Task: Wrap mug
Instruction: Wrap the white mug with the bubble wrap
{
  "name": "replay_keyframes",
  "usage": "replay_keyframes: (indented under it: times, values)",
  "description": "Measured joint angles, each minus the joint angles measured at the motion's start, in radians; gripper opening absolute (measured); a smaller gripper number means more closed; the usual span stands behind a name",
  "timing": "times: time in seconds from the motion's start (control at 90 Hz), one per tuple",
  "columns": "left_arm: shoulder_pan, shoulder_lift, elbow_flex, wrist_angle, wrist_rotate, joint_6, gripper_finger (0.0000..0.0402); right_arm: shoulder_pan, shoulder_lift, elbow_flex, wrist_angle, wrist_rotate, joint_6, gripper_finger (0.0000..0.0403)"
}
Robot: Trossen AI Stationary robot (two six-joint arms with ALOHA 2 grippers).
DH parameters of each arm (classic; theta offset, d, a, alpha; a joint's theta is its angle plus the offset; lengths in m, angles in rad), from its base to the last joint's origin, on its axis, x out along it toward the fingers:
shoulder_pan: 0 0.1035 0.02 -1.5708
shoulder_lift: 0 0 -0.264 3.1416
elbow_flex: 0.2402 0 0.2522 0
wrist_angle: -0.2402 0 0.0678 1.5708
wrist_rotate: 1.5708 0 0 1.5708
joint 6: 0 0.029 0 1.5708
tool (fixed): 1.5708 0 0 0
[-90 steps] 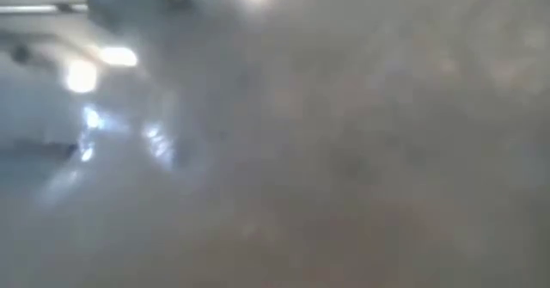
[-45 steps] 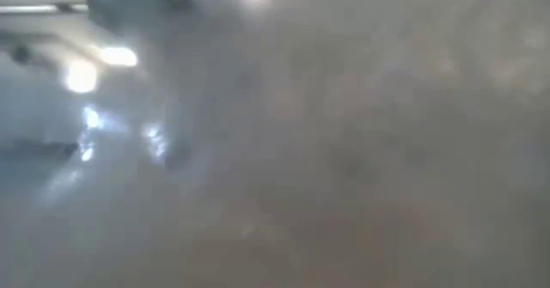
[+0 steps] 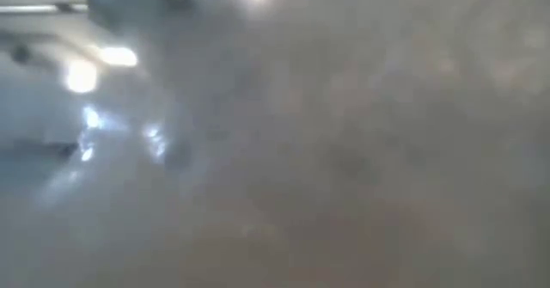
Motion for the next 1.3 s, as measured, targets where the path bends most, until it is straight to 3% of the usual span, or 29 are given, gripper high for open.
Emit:
replay_keyframes:
  times: [0.7,1.011,1.3]
  values:
    - [0.0,-0.011,0.0,-0.002,0.0,-0.004,0.0022,0.002,0.079,-0.011,0.035,-0.021,0.033,0.0]
    - [-0.003,-0.055,0.085,-0.164,0.0,-0.009,0.0022,0.002,0.079,-0.011,0.035,-0.023,0.032,0.0]
    - [0.01,-0.026,0.093,-0.168,-0.02,0.0,0.0022,0.002,0.079,-0.011,0.034,-0.023,0.016,0.0]
